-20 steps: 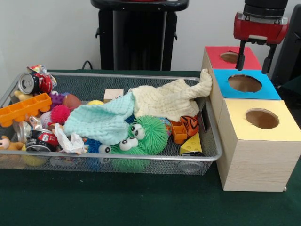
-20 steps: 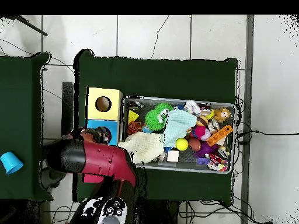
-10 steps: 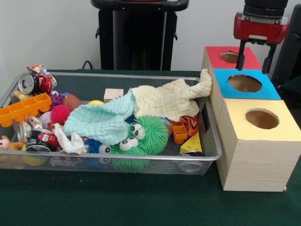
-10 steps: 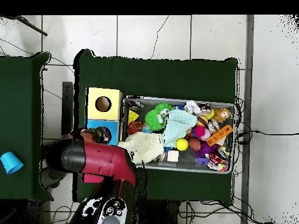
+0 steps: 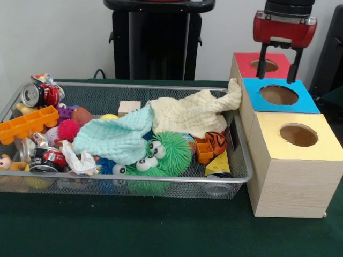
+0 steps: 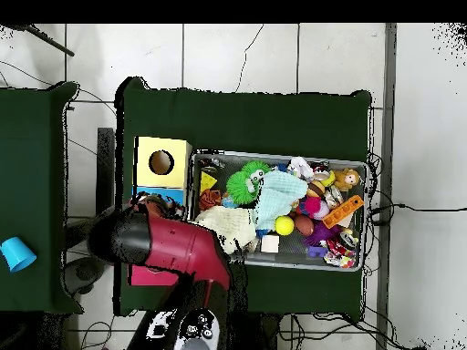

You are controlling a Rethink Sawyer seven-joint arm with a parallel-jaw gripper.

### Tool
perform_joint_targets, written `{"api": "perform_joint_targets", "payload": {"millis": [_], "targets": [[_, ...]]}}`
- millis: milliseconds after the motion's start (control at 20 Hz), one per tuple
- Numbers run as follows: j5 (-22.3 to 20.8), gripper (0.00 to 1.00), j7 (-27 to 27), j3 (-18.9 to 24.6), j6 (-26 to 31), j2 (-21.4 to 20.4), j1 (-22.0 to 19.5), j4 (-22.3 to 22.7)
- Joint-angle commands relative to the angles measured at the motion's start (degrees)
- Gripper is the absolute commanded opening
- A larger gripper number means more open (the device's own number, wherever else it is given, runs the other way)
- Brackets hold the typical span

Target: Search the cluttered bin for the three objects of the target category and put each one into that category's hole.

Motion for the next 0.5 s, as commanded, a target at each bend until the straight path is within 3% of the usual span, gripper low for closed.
{"api": "perform_joint_targets", "payload": {"millis": [50,350,500], "targets": [[-1.8,1.00,4.1,4.3,0.8,-2.7,-7.5,6.2],[-6.4,1.00,-0.4,6.2,-4.8,-5.9,-14.1,10.5],[-7.8,1.00,-1.1,7.3,-4.7,-7.4,-17.0,11.1]]}}
